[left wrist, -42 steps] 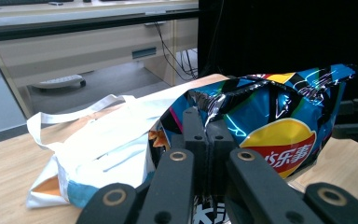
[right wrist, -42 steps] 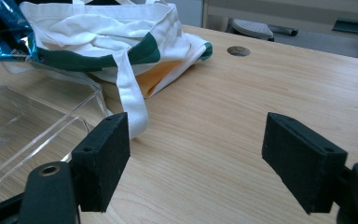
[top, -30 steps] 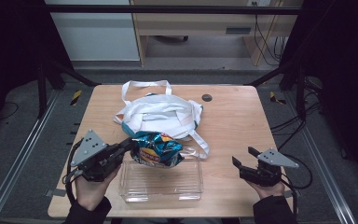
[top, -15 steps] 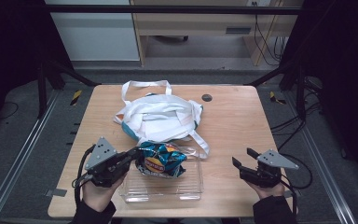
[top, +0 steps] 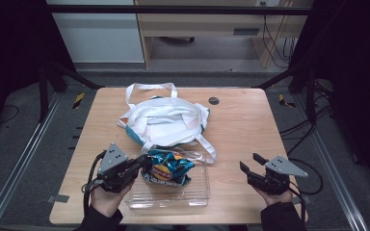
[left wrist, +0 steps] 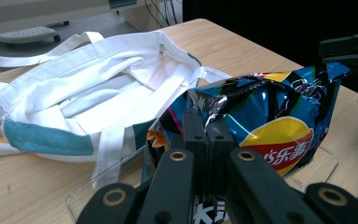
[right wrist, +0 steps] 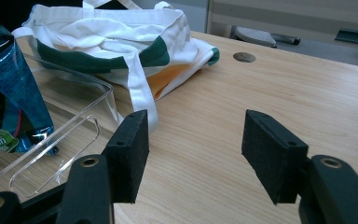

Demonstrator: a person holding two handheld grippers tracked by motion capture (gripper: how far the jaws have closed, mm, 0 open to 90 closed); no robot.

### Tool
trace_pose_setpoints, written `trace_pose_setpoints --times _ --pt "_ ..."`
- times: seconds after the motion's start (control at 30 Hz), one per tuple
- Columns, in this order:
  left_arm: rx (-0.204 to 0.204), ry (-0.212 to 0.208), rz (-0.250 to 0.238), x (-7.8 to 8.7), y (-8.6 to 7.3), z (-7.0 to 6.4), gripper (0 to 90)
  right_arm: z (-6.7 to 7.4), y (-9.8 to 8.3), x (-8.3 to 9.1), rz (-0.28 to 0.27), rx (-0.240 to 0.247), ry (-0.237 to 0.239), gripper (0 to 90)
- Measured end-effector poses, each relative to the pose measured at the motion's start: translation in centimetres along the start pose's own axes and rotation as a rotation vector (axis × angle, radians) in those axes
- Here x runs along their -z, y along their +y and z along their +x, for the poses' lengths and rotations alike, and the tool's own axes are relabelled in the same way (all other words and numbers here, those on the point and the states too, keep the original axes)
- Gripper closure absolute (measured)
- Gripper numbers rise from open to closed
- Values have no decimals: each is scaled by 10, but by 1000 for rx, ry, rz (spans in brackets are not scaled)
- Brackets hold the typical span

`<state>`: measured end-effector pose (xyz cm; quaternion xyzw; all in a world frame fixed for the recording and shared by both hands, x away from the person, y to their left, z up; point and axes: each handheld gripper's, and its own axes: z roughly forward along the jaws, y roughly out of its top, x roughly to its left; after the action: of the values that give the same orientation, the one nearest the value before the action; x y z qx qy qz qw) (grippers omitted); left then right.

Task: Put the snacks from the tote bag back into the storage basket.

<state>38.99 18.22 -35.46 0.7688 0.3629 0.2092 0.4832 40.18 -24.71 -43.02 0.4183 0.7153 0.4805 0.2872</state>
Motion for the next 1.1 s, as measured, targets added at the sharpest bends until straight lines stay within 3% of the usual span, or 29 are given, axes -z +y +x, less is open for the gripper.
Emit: trace_pose_setpoints --times 0.67,0.87,1.1 --pt "30 14 3 -10 -2 7 898 -2 -1 -2 14 -7 11 423" --pt "56 18 -4 -12 -1 7 899 -2 -1 -3 18 -8 11 423" --pt "35 26 -17 -14 -3 4 896 -2 -1 -3 19 -9 12 422"
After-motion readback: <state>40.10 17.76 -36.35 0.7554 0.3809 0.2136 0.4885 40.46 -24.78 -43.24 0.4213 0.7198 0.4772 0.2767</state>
